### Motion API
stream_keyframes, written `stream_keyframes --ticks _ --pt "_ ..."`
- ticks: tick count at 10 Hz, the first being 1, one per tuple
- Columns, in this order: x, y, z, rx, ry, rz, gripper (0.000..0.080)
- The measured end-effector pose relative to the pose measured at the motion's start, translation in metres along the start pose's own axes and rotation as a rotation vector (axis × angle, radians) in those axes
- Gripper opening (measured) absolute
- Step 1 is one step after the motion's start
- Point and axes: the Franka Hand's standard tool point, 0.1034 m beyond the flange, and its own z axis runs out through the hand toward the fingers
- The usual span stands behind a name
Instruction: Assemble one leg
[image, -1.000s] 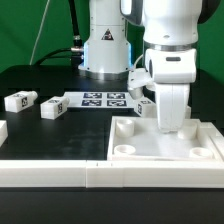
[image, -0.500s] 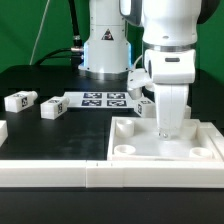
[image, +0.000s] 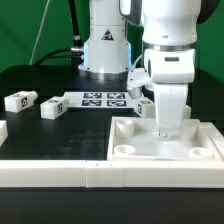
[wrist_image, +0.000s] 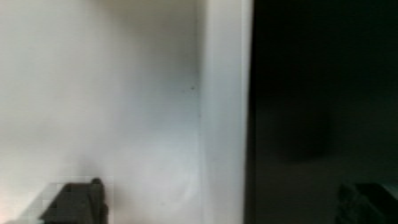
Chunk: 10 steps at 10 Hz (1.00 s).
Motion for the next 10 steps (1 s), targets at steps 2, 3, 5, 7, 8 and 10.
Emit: stream_keyframes --ticks 2,3,5,7,8,10 --pt "0.005 -0.023 -0.022 -0.025 -0.007 0.118 0.0649" --pt "0.01 -0.036 -0.03 -0.029 -0.012 0.14 0.0649" --pt "0.019 -0.043 -0.035 -0.035 -0.014 0.179 0.0649" --pt "0.017 -0.043 -0.034 -0.032 -0.013 0.187 0.0649" --pt "0.018 -0.043 -0.034 -0.031 -0.009 0.25 0.0649" --pt "0.019 -0.043 -0.034 -0.031 -0.006 0.435 0.0649"
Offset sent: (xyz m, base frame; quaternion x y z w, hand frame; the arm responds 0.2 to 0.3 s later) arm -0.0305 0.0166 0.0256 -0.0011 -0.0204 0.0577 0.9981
